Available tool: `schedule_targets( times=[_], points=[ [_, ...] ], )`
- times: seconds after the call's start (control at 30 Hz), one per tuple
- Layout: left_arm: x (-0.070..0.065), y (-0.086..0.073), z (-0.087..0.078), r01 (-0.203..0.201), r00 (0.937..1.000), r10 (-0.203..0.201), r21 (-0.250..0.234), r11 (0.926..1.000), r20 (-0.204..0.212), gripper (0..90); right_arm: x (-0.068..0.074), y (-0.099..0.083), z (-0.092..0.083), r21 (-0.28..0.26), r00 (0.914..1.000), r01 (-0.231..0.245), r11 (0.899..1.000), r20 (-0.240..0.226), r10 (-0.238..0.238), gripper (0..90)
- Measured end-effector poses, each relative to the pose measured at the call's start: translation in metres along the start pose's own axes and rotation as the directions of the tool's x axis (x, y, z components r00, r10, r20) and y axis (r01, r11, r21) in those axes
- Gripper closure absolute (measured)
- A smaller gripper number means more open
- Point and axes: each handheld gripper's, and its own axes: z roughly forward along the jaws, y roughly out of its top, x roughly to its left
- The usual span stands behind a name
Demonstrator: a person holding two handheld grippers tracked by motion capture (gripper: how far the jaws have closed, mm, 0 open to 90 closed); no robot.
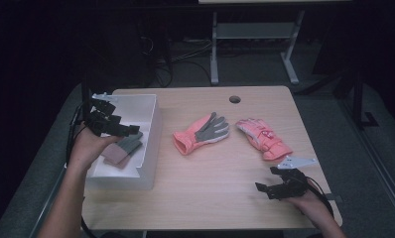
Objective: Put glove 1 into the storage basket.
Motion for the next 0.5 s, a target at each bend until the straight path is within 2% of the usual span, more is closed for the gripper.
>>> schedule_targets(
  times=[0.1, 0.2, 0.47, 0.5],
  points=[
    [-0.017, 0.007, 0.001, -0.037, 0.9988, 0.037, -0.015, 0.9992, 0.031, 13.6, 0.000, 0.000, 0.000, -0.001, 1.0000, 0.000, 1.000, 0.000, 0.000, 13.7],
    [-0.034, 0.013, 0.005, -0.055, 0.9956, 0.057, -0.031, 0.9980, 0.074, 13.7, 0.000, 0.000, 0.000, -0.001, 1.0000, 0.000, 1.000, 0.000, 0.000, 13.7],
    [-0.076, 0.020, 0.023, -0.103, 0.9825, 0.108, -0.042, 0.9938, 0.152, 14.1, 0.000, 0.000, 0.000, -0.001, 1.0000, 0.004, 1.000, -0.002, -0.004, 13.7],
    [-0.083, 0.020, 0.026, -0.113, 0.9790, 0.119, -0.048, 0.9925, 0.166, 14.2, 0.000, 0.000, 0.000, -0.001, 1.0000, 0.003, 1.000, -0.002, -0.003, 13.7]
  ],
)
